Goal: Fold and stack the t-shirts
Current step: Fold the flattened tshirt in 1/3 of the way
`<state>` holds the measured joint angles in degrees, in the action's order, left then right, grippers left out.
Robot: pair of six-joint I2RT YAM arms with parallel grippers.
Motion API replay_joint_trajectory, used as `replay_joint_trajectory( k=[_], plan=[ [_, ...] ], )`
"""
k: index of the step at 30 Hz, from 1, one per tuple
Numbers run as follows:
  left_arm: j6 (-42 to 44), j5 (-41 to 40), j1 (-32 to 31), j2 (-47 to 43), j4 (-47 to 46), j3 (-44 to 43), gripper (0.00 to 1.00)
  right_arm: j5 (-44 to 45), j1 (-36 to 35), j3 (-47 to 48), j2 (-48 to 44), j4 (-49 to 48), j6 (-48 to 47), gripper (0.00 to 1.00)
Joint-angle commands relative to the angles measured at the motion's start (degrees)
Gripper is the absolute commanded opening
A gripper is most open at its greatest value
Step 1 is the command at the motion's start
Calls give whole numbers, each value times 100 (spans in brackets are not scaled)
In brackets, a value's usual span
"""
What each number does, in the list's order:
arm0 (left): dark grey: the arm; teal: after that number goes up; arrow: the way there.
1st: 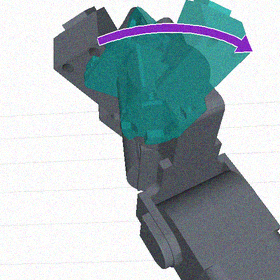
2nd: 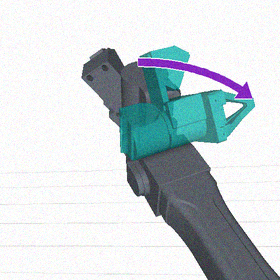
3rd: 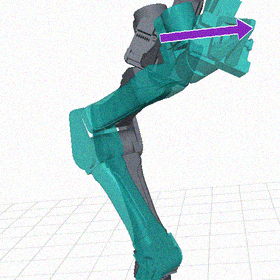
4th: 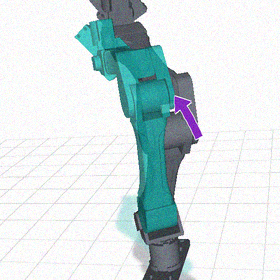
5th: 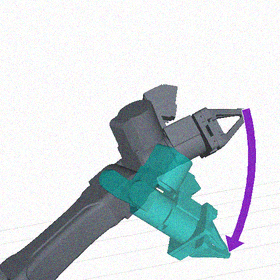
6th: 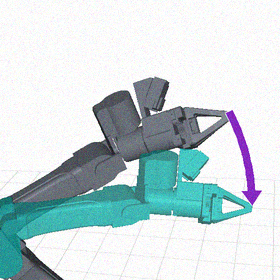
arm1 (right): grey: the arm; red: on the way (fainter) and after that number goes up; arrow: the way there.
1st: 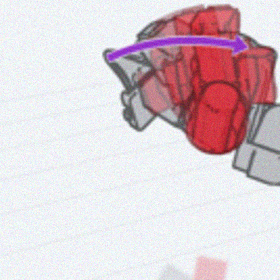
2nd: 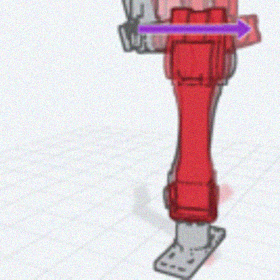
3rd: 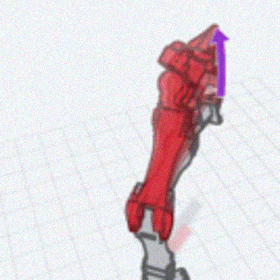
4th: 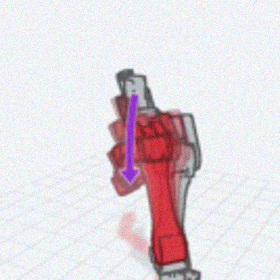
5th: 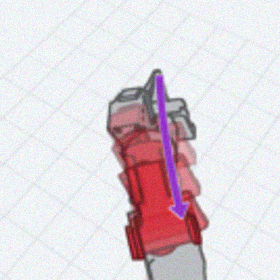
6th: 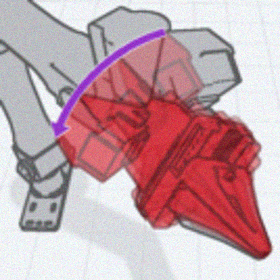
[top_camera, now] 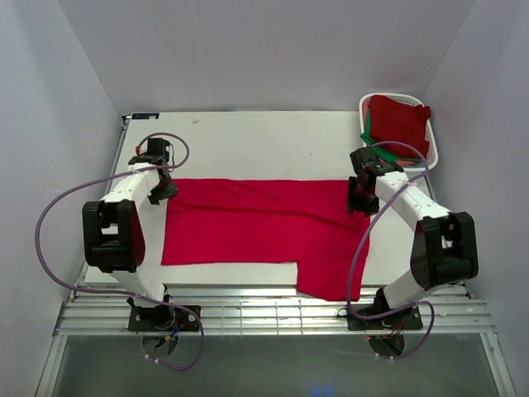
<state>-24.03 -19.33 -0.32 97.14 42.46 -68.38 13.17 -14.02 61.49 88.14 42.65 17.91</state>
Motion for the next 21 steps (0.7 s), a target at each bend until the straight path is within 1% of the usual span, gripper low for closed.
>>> replay_joint_trajectory(
  k=[1, 2, 4, 6, 7, 8, 10, 11, 17, 21],
  plan=[
    [-216, 210, 23, -118, -176, -395, 46, 204, -48, 450, -51, -29, 11, 49],
    [-242, 237, 23, -64, -229, -465, 30, 212, -48, 625, 36, -99, 2, 50],
    [-286, 368, 5, 85, -447, -579, 15, 204, -57, 811, 177, -169, 2, 52],
    [-321, 465, 5, 217, -545, -632, 0, 212, -48, 1127, 493, -231, -16, 48],
    [-330, 474, 5, 296, -598, -720, 0, 239, -48, 1241, 616, -231, -16, 45],
    [-339, 483, 5, 479, -607, -755, 0, 256, -48, 1347, 869, -240, -24, 35],
    [-339, 570, 5, 656, -677, -808, 0, 300, -48, 1610, 1125, -284, -42, 18],
    [-339, 614, 5, 796, -712, -826, 0, 335, -48, 1690, 1388, -301, -51, 8],
    [-444, 966, 5, 1035, -976, -739, 0, 406, -39, 2270, 2311, -372, -86, 8],
    [-471, 958, 5, 1078, -1099, -598, 0, 458, -13, 2472, 2699, -363, -112, 8]
  ],
)
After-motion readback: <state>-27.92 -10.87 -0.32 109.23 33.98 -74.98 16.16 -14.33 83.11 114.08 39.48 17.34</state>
